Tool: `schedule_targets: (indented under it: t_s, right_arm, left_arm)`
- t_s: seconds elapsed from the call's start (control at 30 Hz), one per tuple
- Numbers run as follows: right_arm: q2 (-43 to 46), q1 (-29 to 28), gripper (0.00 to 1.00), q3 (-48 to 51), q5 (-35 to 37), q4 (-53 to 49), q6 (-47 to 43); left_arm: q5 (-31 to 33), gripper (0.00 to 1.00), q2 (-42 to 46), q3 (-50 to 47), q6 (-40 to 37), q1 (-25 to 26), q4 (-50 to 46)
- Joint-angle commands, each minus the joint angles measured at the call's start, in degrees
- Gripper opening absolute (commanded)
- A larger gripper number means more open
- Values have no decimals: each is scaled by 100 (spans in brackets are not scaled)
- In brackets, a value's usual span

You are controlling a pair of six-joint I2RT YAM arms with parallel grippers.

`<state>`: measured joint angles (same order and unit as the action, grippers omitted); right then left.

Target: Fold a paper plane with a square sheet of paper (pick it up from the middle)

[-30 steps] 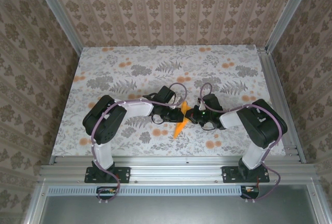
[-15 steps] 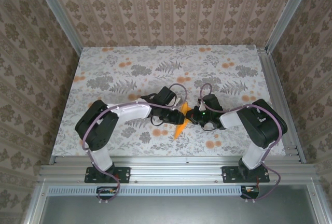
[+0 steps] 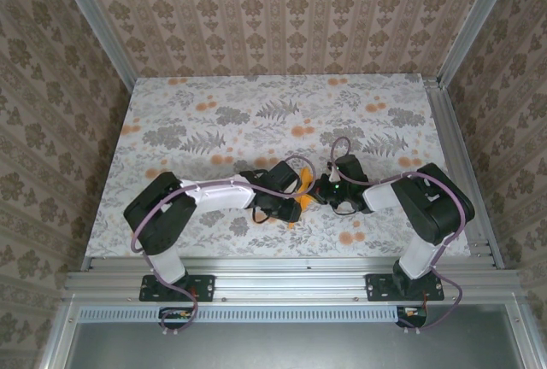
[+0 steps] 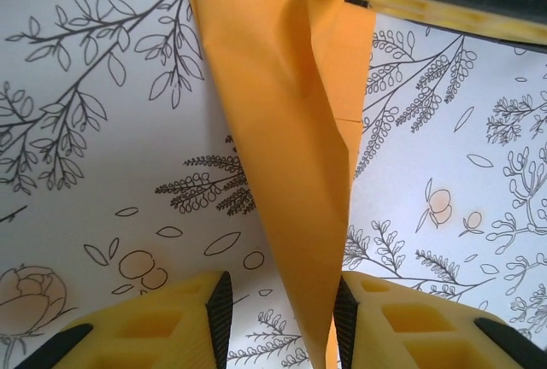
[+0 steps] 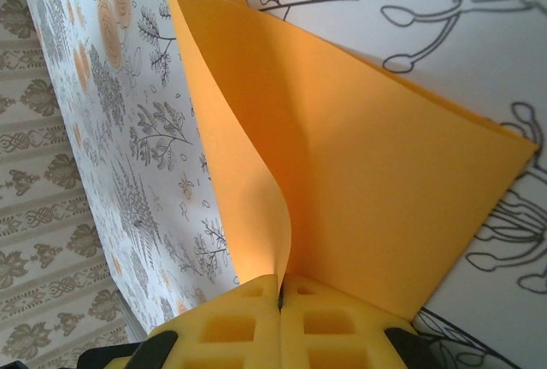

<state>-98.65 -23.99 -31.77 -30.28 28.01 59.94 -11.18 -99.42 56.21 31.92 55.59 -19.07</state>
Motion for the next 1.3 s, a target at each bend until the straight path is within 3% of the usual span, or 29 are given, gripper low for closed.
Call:
schedule_targets:
  t_s: [0.0, 0.87, 1.27]
  right_arm:
    - [127, 38, 0, 74, 22, -141, -112]
    - [937, 20, 0, 318, 162, -1044, -447]
    - [1076, 19, 0, 443, 359, -1461, -678]
  left_arm:
    - [332, 37, -128, 22, 8, 104, -285]
    - [1113, 32, -847, 238, -470, 259, -762]
    - [1040, 32, -833, 413, -634, 312, -862]
